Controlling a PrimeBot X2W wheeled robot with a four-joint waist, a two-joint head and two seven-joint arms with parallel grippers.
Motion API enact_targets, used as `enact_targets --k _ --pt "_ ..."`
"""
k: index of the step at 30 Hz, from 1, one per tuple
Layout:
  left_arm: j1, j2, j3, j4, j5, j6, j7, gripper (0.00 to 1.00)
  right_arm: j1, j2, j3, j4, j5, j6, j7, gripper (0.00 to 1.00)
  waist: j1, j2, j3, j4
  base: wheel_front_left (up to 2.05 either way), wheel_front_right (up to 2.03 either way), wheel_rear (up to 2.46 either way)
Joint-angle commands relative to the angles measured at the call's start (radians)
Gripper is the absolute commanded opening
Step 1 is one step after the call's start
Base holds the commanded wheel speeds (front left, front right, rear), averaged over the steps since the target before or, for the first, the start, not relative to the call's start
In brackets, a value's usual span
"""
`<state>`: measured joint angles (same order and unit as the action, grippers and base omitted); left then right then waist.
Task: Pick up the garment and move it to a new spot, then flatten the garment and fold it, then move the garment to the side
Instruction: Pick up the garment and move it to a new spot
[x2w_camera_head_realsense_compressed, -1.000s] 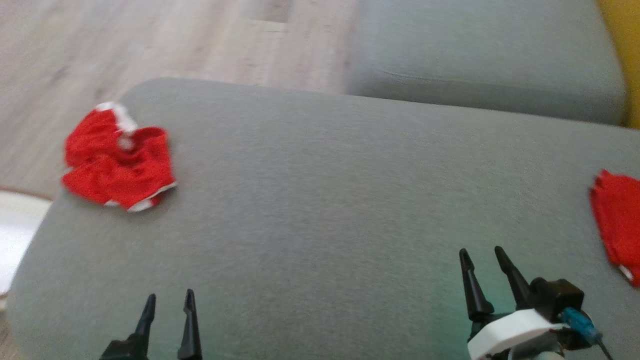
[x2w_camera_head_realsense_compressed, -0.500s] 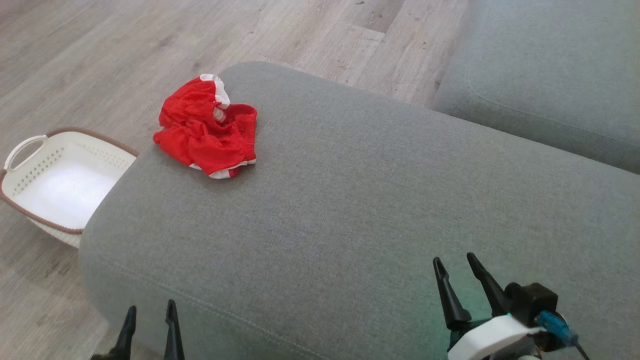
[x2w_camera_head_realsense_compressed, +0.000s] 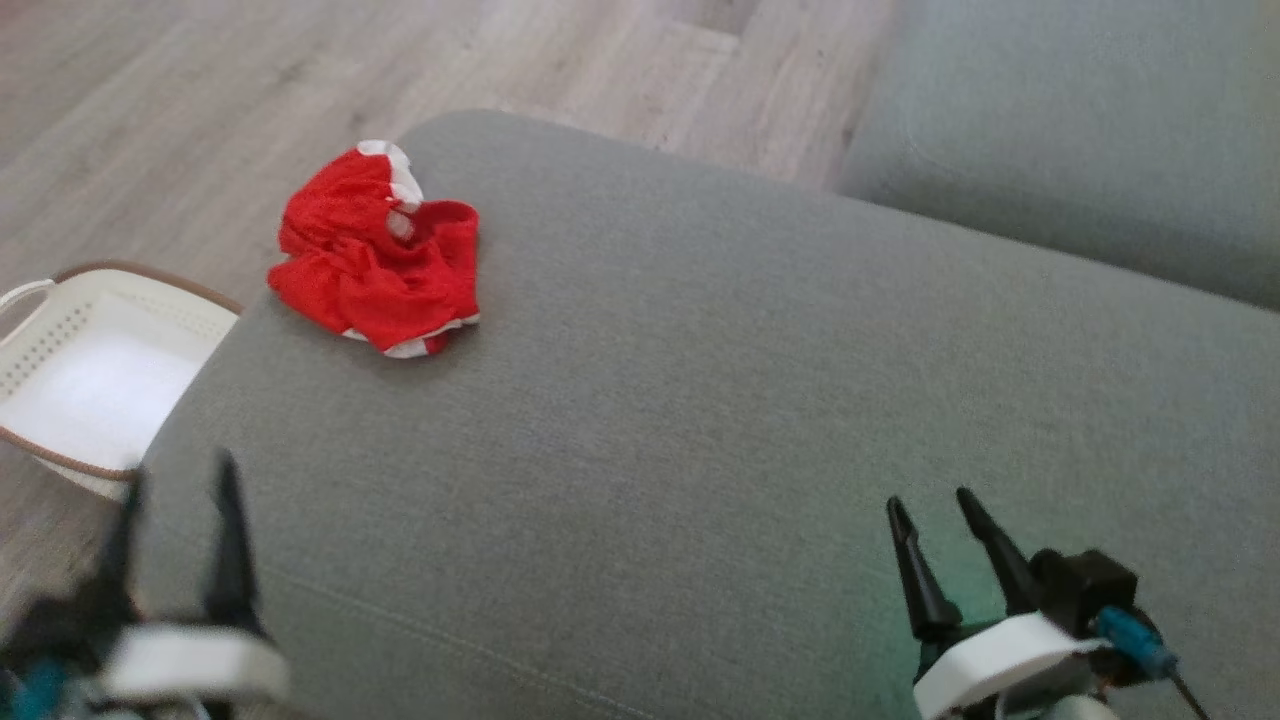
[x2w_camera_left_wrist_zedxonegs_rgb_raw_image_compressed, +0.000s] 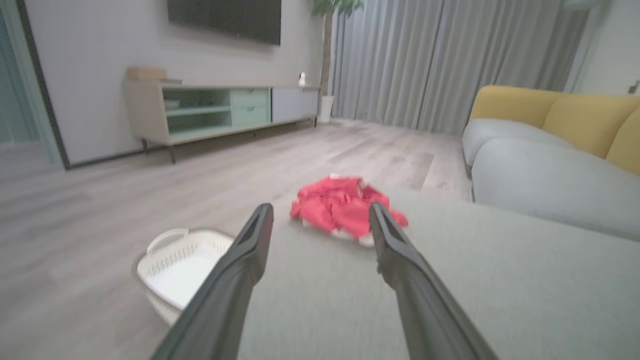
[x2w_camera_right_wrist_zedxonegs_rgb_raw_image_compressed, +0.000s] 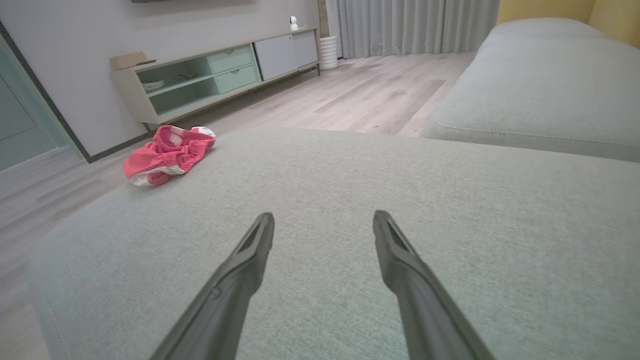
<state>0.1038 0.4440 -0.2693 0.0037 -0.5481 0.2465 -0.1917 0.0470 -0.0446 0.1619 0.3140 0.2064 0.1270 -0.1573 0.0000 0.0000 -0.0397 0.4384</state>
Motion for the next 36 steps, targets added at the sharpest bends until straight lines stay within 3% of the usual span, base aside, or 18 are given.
enact_targets --k 1,6,12,16,23,36 --pt "-0.119 0.057 0.069 -0.061 0.013 0.002 0.016 1.0 -0.067 -0.006 0.008 -0.046 -0.015 0.004 0.004 1.0 0.0 0.0 0.03 -0.027 0.0 0.0 0.0" --pt "-0.312 0.178 0.126 -0.112 0.018 -0.027 0.115 1.0 -0.1 -0.006 -0.026 -0.106 -0.063 0.004 0.04 1.0 0.0 0.0 0.09 -0.08 0.0 0.0 0.0" --pt "-0.532 0.239 0.122 0.021 -0.028 -0.114 0.223 1.0 -0.157 -0.006 -0.044 -0.197 -0.12 0.004 0.096 1.0 0.0 0.0 0.204 -0.154 0.0 0.0 0.0" --pt "-0.66 0.236 0.081 0.177 -0.038 -0.164 0.283 1.0 -0.2 -0.006 -0.055 -0.253 -0.158 0.004 0.134 1.0 0.0 0.0 0.299 -0.192 0.0 0.0 0.0" --pt "-0.835 0.166 0.024 0.457 -0.062 -0.215 0.349 1.0 -0.268 -0.006 -0.062 -0.335 -0.206 0.004 0.177 1.0 0.0 0.0 0.445 -0.235 0.0 0.0 0.0" --pt "-1.032 0.144 0.021 0.833 -0.046 -0.192 0.319 1.0 -0.282 -0.006 -0.08 -0.448 -0.251 0.004 0.222 1.0 0.0 0.0 0.614 -0.293 0.0 0.0 0.0"
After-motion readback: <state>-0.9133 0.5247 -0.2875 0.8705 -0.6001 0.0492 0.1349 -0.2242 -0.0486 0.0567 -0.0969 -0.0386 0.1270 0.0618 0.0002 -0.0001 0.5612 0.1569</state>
